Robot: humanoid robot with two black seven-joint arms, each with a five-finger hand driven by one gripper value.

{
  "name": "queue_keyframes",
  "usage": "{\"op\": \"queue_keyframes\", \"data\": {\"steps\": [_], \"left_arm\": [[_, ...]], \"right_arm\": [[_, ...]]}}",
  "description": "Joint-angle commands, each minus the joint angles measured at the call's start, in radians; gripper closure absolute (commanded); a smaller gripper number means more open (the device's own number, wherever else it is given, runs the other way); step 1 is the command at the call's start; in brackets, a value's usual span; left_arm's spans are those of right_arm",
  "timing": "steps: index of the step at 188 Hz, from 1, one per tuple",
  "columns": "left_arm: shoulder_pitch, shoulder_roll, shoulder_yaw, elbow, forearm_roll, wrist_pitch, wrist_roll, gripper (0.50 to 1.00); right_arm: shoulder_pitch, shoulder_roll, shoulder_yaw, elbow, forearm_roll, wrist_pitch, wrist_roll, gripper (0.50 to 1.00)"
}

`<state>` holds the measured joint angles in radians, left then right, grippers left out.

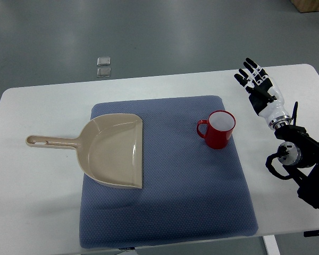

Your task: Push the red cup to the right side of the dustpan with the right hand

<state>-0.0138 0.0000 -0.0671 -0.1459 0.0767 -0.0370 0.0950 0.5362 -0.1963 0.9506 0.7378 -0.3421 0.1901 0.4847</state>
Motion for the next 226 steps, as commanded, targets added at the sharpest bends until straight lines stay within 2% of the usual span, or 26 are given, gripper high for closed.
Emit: {"op": "queue_keyframes", "data": {"steps": [1, 106, 141, 226], "left_arm": [[0.000, 0.000, -0.002, -0.001, 0.000, 0.000, 0.000, 0.500], [0.006, 0.000, 0.003, 0.000, 0.000, 0.000, 0.000, 0.500], [0.006, 0.000, 0.003, 0.000, 0.000, 0.000, 0.000, 0.500], [0.006, 0.000, 0.003, 0.000, 0.000, 0.000, 0.000, 0.500]], "right_arm": [[-0.002, 0.000, -0.003, 0.000, 0.000, 0.000, 0.000, 0.572], [-0.002, -0.012, -0.009, 0.000, -0.006, 0.005, 0.002, 0.570], [-0.002, -0.011, -0.009, 0.005, -0.011, 0.040, 0.002, 0.572], [-0.005, -0.014, -0.012, 0.005, -0.023, 0.040, 0.002, 0.570]]}}
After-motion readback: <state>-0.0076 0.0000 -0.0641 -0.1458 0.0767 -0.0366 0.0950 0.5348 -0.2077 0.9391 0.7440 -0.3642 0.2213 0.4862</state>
